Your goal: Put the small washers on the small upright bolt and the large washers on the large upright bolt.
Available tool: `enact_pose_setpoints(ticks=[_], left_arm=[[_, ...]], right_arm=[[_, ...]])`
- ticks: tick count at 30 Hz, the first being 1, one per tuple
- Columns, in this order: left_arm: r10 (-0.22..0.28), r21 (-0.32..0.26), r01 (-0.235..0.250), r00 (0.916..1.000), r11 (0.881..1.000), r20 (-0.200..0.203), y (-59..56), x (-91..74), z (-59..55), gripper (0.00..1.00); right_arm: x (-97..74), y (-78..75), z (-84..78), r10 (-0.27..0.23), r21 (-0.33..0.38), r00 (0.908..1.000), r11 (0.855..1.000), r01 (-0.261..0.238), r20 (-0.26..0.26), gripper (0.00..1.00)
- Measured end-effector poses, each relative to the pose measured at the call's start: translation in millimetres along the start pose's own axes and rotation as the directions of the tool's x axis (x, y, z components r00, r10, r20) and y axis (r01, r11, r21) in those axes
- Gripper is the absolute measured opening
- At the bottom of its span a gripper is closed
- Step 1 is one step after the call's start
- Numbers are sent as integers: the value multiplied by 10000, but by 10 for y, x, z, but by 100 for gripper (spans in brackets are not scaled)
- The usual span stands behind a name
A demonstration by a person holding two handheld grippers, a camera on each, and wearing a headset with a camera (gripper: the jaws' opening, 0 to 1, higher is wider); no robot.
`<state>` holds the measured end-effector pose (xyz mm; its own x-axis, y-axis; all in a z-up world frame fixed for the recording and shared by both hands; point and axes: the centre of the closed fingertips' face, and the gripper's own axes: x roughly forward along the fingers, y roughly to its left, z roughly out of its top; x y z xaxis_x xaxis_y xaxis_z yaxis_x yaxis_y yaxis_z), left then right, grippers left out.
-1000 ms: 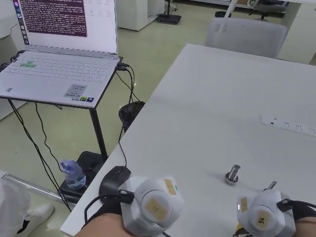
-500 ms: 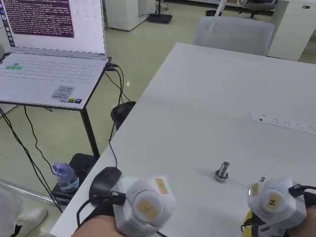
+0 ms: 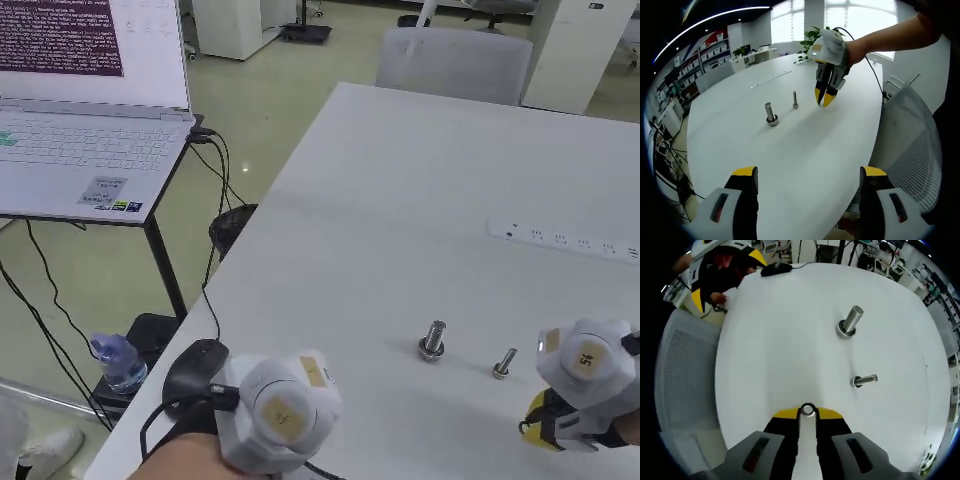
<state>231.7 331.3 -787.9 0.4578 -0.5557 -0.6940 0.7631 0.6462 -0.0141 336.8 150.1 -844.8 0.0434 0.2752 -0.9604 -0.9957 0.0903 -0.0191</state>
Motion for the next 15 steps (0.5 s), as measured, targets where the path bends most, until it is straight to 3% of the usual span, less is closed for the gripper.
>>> enact_pose_setpoints(ticks=[10, 15], left_arm=[[86, -73, -86, 10000, 9999, -40, 9, -5, -3, 83], [40, -70, -41, 9999, 10000, -129, -7, -7, -29, 82]], right_arm=[[-107, -226, -37, -159, 149, 9998, 9998, 160, -78, 12], [-177, -336, 20, -270, 143, 9996, 9995, 271, -73, 12]])
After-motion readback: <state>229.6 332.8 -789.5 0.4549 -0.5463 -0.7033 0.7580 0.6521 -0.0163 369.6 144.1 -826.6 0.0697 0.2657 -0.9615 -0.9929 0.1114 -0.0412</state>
